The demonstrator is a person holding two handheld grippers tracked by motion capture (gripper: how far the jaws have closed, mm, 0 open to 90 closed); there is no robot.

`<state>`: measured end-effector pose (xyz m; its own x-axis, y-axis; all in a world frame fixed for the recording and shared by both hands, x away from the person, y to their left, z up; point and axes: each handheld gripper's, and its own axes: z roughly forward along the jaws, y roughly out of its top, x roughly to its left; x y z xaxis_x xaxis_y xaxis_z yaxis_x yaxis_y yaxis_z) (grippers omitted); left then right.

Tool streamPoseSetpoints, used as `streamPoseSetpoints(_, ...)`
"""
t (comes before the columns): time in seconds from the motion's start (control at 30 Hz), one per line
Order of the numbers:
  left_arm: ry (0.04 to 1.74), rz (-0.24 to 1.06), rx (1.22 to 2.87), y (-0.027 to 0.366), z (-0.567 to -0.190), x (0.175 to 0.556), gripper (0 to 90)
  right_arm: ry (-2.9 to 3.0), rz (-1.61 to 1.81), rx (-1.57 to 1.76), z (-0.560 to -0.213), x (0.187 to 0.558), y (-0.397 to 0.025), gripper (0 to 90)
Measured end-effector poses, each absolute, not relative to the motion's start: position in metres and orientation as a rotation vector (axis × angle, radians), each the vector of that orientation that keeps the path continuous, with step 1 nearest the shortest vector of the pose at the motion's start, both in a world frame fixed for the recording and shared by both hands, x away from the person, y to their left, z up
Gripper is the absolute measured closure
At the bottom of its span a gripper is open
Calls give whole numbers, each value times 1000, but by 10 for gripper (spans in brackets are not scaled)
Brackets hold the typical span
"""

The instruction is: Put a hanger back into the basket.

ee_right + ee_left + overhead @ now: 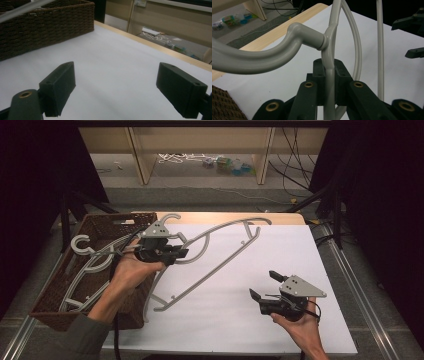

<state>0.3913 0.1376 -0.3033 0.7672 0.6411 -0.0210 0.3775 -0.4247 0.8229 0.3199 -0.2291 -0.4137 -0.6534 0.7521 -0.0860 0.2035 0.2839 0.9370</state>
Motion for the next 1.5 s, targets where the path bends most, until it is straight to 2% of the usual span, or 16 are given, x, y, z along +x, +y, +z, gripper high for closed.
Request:
streamPoseSetpoints(0.03, 758, 369, 2062, 138, -300, 392, 822, 2032, 1368, 852, -414, 320, -229, 166)
streamPoseSetpoints(0.07, 658, 421, 2100, 142, -295, 397, 822, 2026, 1371, 852, -415, 319, -229, 166)
streamPoseSetpoints(0.13, 746, 391, 2060, 141, -289, 389, 822, 2028, 1368, 852, -416, 319, -229, 166)
streamPoseSetpoints(0.23, 751, 388, 2048, 151, -279, 387, 822, 2040, 1367, 852, -416, 317, -230, 167)
streamPoseSetpoints(0.5, 804, 500, 2043, 193, -257, 387, 822, 2033, 1371, 853, -418, 315, -230, 167)
streamPoseSetpoints(0.93, 950, 626, 2063, 253, -258, 396, 822, 2056, 1367, 851, -419, 315, -229, 167)
streamPoseSetpoints(1.5, 1017, 792, 2063, 306, -271, 409, 822, 2061, 1368, 846, -419, 315, -228, 167)
